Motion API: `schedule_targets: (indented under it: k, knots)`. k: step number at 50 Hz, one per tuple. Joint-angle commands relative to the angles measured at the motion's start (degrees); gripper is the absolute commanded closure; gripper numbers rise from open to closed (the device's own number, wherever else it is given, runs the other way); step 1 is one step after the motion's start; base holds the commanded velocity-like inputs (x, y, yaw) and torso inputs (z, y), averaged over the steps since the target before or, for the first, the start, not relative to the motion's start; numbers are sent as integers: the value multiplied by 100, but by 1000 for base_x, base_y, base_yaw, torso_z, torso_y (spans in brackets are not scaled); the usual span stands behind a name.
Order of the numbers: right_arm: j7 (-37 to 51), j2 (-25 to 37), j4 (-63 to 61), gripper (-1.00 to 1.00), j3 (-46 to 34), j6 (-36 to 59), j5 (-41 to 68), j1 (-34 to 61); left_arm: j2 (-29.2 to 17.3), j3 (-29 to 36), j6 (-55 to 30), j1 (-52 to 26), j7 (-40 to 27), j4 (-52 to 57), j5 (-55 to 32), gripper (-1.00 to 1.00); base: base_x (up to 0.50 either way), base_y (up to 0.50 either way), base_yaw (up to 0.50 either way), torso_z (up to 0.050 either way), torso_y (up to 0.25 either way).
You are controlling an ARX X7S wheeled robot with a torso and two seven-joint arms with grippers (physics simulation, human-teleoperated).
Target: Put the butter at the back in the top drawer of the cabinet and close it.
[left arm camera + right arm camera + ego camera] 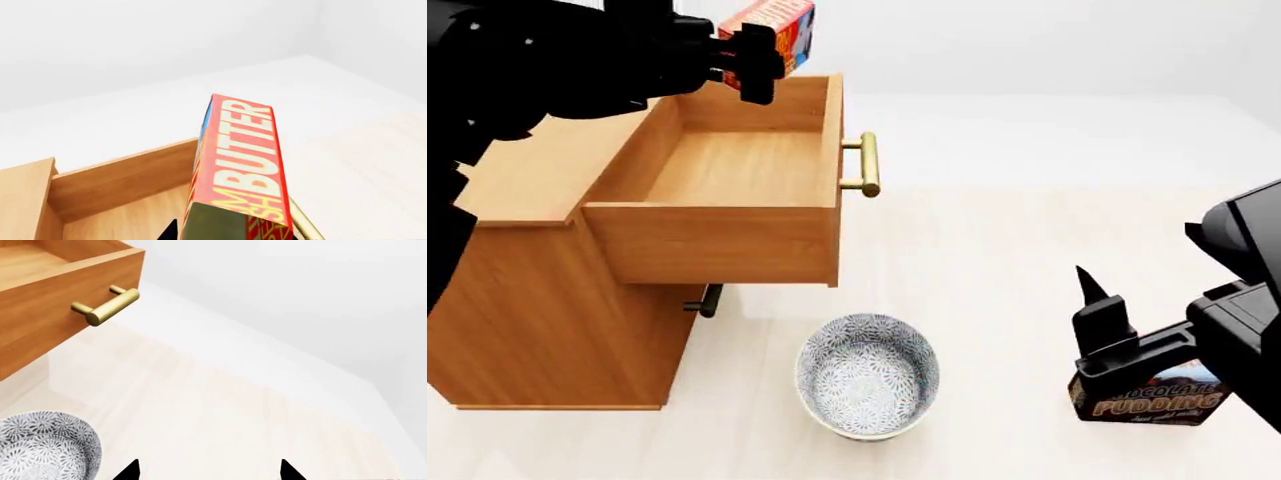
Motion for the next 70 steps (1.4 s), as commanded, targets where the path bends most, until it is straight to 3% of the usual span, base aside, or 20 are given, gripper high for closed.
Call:
schedule_targets:
  k: [1, 52, 70]
  knots:
    - [12, 59, -11, -100, 45, -18, -14, -35, 237, -96, 269, 33, 177, -497, 279, 100, 0, 0, 0, 0, 0]
    - [46, 187, 4, -100, 183, 19, -49, -128, 1377, 217, 1002, 204, 1551, -3023, 848, 100, 0, 0, 0, 0, 1]
    - [62, 232, 7, -100, 217, 12, -101, -184, 1458, -75, 993, 367, 1573, -3143, 1101, 100, 0, 0, 0, 1, 1]
